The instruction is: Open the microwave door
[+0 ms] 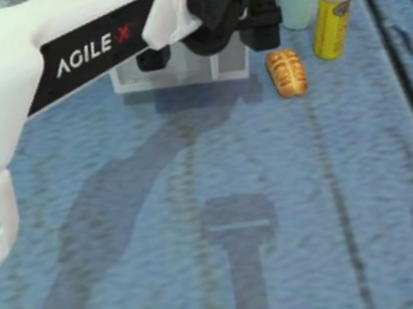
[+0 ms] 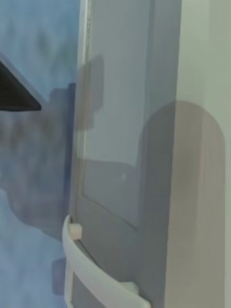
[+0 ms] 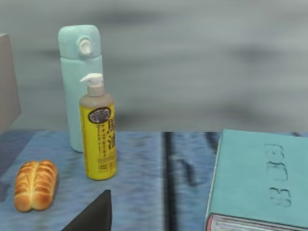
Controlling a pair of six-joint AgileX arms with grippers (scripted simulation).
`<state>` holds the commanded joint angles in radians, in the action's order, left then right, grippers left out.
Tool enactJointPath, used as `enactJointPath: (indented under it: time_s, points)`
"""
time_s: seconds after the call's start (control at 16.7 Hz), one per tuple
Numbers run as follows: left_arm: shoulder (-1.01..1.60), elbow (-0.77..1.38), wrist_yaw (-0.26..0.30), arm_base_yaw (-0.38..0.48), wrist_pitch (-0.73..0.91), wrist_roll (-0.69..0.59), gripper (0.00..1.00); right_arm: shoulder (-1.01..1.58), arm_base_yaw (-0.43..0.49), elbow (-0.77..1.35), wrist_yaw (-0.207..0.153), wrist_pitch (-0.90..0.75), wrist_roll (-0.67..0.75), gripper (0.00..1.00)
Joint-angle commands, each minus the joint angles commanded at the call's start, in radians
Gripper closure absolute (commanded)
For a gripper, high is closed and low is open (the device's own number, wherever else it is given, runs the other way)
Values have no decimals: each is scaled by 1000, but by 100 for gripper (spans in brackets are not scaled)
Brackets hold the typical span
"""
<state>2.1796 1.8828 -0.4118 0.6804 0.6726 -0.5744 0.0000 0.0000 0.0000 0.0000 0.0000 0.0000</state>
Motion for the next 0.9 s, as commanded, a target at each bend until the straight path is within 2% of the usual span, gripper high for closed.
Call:
enactJointPath:
  time_s: [0.36,0.66,0.9]
  points:
    - [187,105,30,-47,-92,45,0,0,0,0,0,0,0,0]
    - [217,125,37,-58,-112,55,0,0,0,0,0,0,0,0]
    - [217,125,37,-58,-112,55,30,0,0,0,0,0,0,0]
